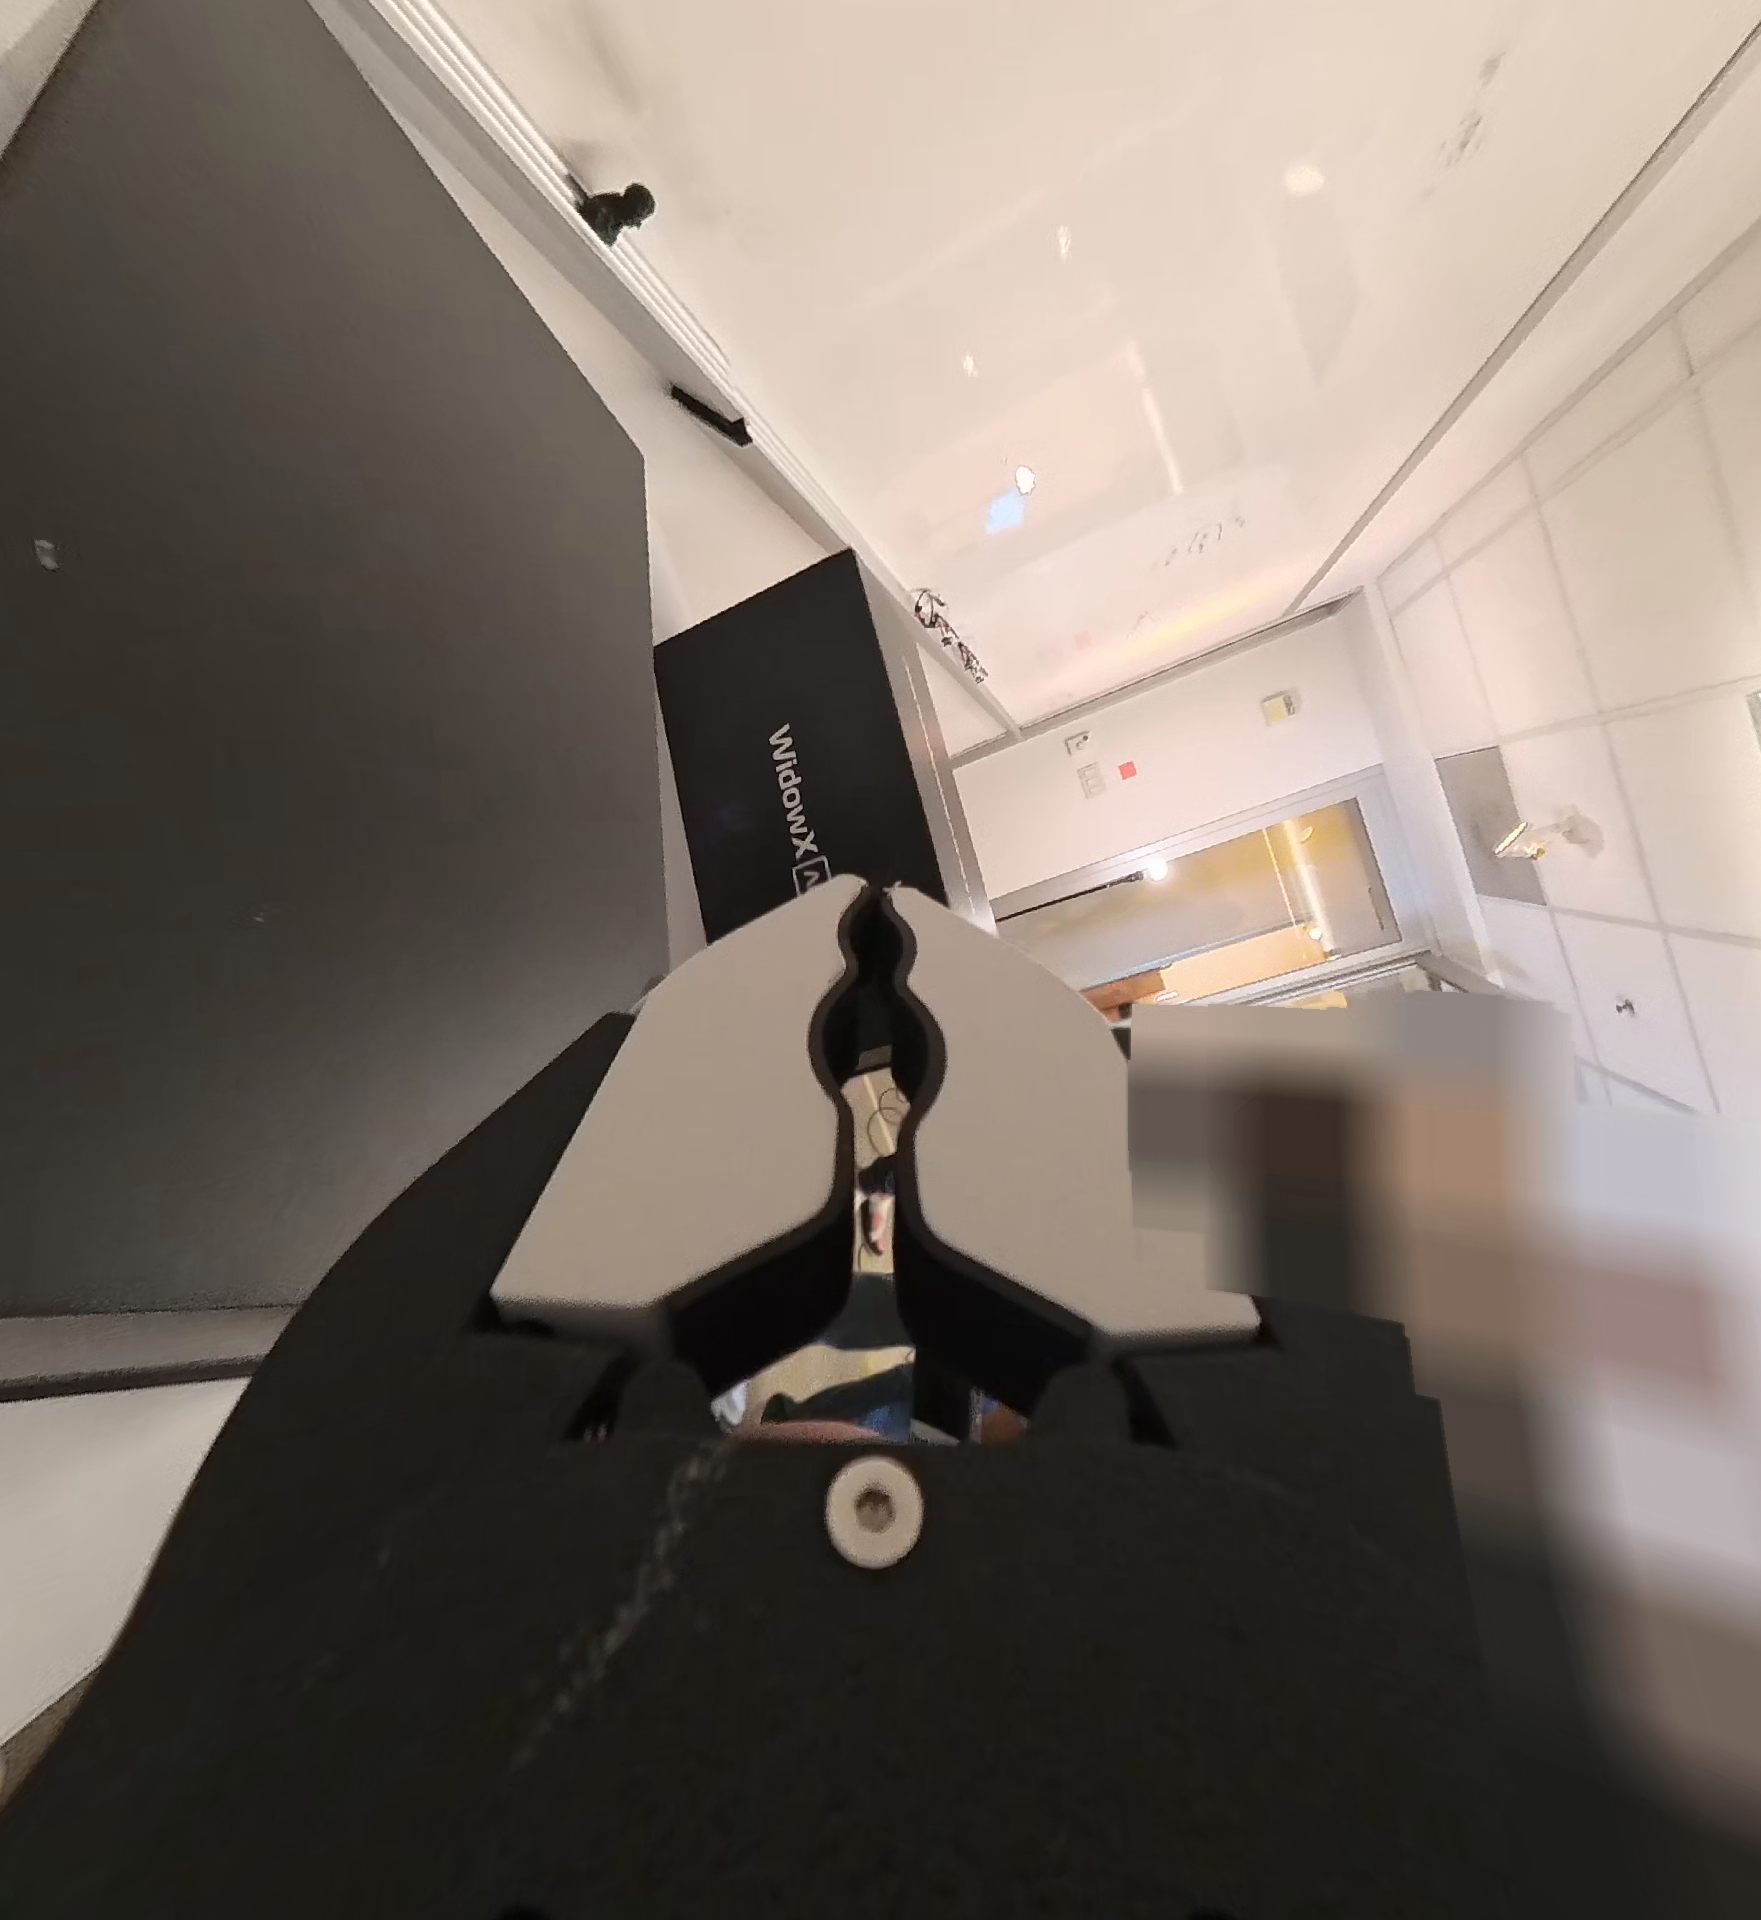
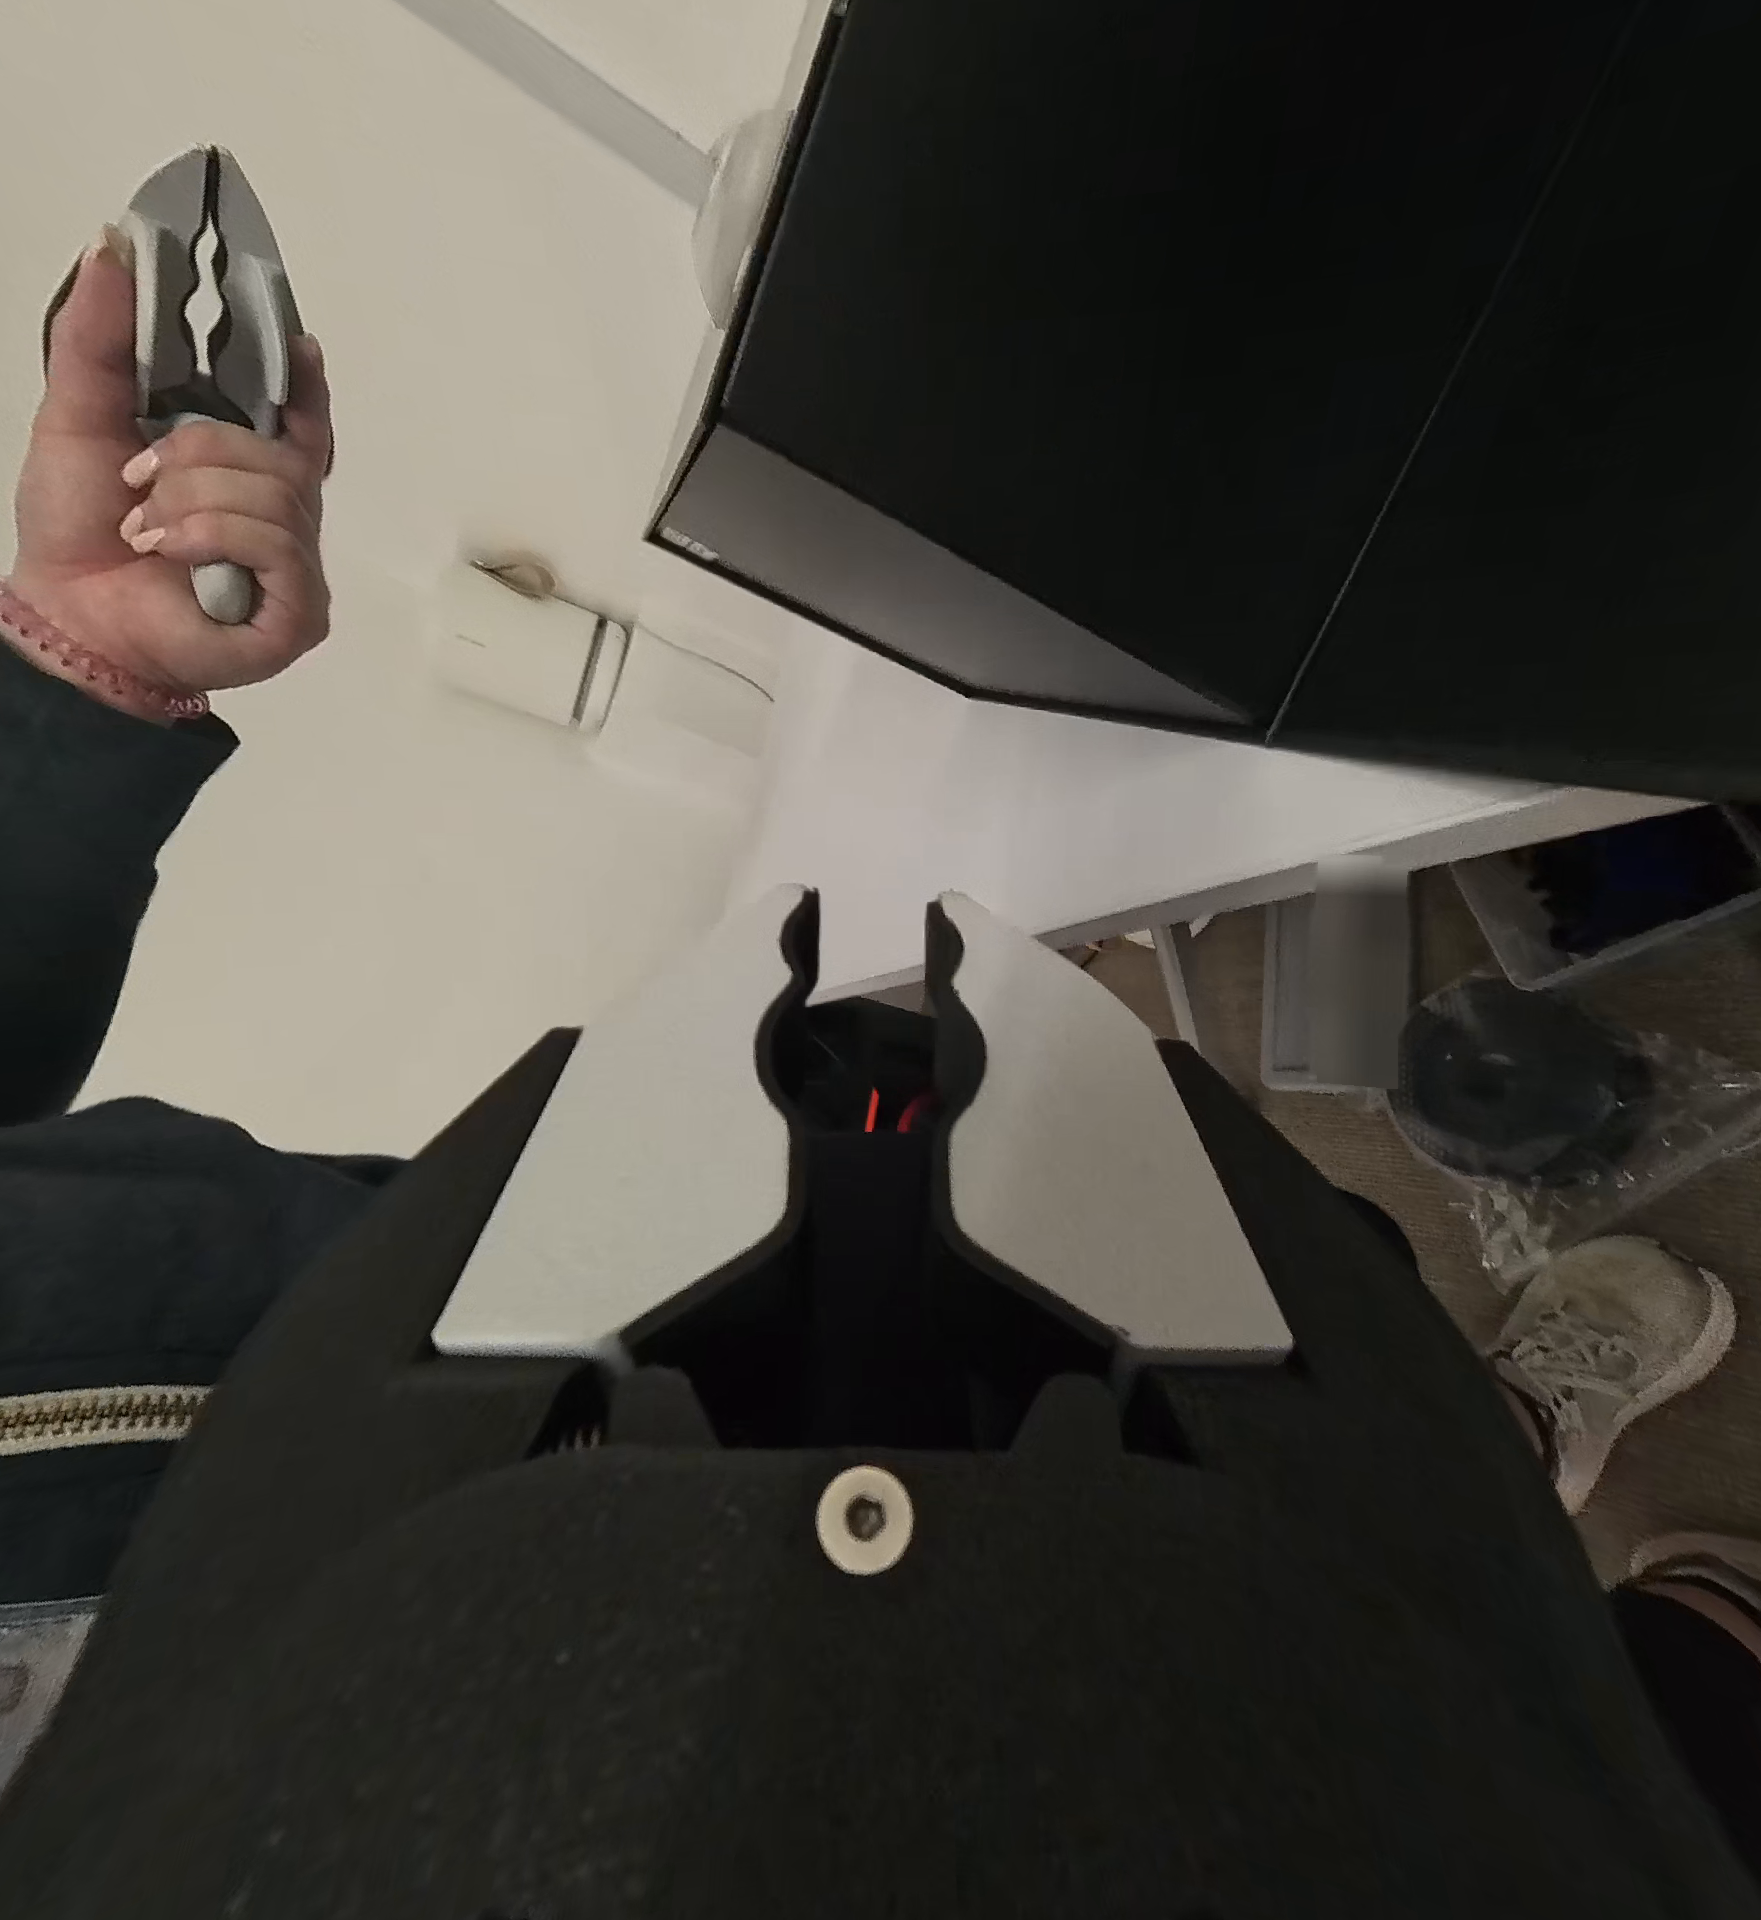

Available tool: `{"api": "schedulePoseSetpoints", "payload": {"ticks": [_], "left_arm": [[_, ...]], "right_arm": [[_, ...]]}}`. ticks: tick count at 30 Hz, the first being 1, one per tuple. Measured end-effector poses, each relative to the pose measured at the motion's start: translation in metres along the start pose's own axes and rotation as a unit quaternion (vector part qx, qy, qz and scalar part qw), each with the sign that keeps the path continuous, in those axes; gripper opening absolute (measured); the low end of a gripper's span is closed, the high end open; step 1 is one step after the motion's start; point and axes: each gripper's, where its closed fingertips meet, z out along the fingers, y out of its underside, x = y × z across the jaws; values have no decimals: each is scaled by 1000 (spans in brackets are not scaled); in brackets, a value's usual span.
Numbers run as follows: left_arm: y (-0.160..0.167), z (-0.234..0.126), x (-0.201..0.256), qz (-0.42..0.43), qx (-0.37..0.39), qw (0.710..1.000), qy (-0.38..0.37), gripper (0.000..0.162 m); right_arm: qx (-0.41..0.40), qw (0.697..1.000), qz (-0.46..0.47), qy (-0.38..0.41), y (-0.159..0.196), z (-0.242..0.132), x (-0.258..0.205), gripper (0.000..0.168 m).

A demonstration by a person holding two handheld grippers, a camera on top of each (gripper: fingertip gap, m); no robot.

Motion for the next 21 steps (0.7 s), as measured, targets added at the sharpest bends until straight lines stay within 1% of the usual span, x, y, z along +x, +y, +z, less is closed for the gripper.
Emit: {"api": "schedulePoseSetpoints", "payload": {"ticks": [6, 12, 17, 21], "left_arm": [[-8, 3, 3, 38, -11, 999, -19, 0], [-9, 5, 1, 29, -9, 1000, -2, 0], [-8, -1, -24, 37, -25, 999, -31, 0], [-28, 3, -44, 20, -23, 999, -38, 0]], "right_arm": [[-7, 1000, -13, -3, -8, 8, -5, 19], [-6, 1000, -20, 3, -15, 5, -7, 20], [1, 1000, -17, 12, -19, 10, -6, 19], [21, 1000, 1, 8, -31, 21, -10, 20]]}}
